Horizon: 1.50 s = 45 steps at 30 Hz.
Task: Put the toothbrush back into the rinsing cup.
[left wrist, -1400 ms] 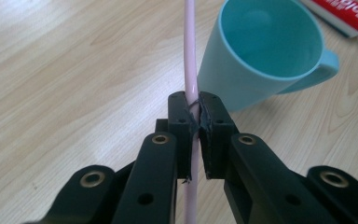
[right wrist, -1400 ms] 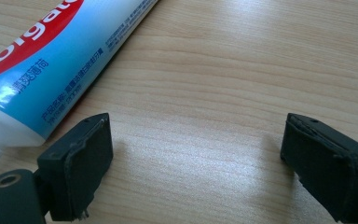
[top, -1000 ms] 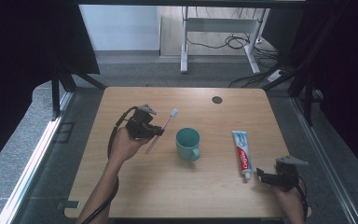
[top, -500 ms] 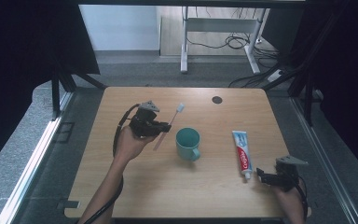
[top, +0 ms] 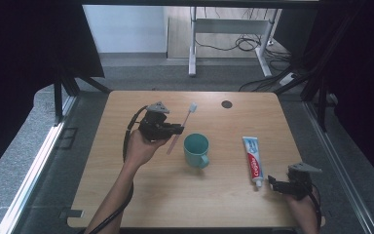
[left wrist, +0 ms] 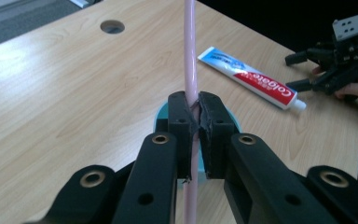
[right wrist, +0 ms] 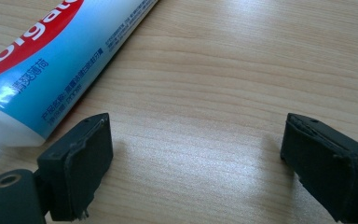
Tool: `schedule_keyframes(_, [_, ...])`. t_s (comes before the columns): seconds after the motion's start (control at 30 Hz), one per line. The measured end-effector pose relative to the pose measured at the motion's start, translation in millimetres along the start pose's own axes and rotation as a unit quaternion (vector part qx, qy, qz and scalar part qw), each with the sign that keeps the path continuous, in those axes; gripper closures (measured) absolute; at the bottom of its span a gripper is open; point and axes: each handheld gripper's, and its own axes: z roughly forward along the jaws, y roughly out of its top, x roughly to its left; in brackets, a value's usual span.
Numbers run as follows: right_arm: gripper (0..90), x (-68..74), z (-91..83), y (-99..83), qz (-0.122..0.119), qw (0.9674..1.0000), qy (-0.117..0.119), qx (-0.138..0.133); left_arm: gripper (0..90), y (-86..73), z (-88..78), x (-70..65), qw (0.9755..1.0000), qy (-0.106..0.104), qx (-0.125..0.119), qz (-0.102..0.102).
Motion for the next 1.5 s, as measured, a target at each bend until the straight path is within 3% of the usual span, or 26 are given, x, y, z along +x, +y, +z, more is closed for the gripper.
schedule_keyframes(0.83, [8.8, -0.2, 0.0, 0.0, 0.001, 1.0000, 0.001, 0.000, 84.2, 25.8, 31.7, -11.4, 0.9995, 0.019, -0.013, 0.020])
schedule_keyframes(1.5, [8.8, -0.2, 0.2, 0.2, -0.002, 1.0000, 0.004, -0.001, 84.3, 29.7, 56.7, -17.5, 0.9993, 0.019, -0.025, 0.022])
